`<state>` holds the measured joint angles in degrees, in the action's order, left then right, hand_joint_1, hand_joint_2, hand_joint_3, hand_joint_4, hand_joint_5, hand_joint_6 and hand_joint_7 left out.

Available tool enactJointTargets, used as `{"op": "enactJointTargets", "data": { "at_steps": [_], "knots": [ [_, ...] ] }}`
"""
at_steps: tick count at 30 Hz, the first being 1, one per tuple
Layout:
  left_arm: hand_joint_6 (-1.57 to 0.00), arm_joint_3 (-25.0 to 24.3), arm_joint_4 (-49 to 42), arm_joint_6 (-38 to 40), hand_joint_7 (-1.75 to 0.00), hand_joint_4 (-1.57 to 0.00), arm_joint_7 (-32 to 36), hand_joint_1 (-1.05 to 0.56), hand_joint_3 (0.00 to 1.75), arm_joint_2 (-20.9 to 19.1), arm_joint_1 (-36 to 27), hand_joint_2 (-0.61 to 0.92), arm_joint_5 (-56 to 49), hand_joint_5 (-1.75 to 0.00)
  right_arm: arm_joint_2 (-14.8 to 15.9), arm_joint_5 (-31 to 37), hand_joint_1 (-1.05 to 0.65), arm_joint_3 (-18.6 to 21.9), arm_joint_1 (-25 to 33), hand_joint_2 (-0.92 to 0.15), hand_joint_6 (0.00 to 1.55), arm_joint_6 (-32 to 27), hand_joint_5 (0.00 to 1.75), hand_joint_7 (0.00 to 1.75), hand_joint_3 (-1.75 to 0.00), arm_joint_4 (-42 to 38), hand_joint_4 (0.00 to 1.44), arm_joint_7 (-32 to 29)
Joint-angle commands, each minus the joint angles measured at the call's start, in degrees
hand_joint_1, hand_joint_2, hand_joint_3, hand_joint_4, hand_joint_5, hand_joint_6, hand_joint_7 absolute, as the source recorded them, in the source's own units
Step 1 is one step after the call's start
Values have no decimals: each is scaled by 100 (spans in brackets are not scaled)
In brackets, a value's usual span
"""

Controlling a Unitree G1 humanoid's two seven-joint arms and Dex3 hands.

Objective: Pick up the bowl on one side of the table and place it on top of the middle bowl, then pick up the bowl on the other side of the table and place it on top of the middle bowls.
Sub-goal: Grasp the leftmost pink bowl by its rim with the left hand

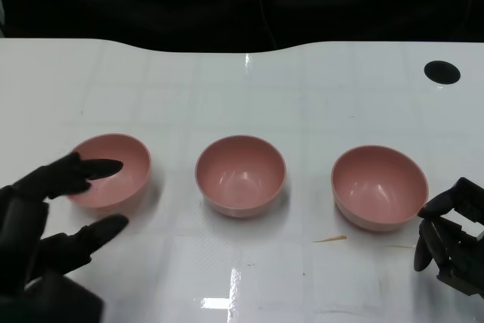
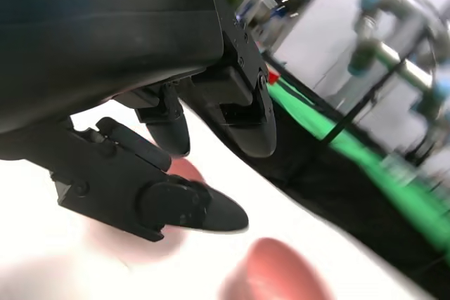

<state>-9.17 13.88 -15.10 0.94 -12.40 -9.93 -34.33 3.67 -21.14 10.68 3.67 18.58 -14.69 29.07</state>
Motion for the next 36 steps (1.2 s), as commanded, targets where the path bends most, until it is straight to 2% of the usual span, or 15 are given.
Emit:
{"op": "enactJointTargets", "data": {
  "at_steps": [1,3,9,16,21,36],
  "knots": [
    [-71,344,698,351,-1,-66,-297,-89,0,-997,304,87,-2149,-15,4,4,-16,27,12,-75,73,-16,175,151,-70,52,84,-110],
    [-71,429,675,465,0,-68,-292,-91,0,-1061,361,87,-2356,-10,-3,1,-16,16,18,-75,74,-15,175,151,-70,64,84,-127],
    [-67,862,399,979,0,-64,-997,-84,0,-1372,833,84,-2646,-4,6,-6,-18,-43,43,-75,72,-26,175,151,-70,91,83,-127],
    [-61,1381,-349,1189,0,-61,-1323,-87,2,-1648,1536,92,-2707,0,21,-23,-17,-70,44,-75,72,-50,175,151,-70,112,84,-148],
    [-59,1674,-1104,1056,0,-60,-1240,-90,11,-1779,2003,92,-2402,0,32,-17,-18,-88,89,-75,72,-31,175,150,-69,168,83,-151],
    [-61,2441,-3107,737,-1,-61,-375,-92,14,-1659,2817,92,-1894,-1,28,30,-18,-127,167,-76,73,-107,175,149,-69,321,83,-282]
  ]
}}
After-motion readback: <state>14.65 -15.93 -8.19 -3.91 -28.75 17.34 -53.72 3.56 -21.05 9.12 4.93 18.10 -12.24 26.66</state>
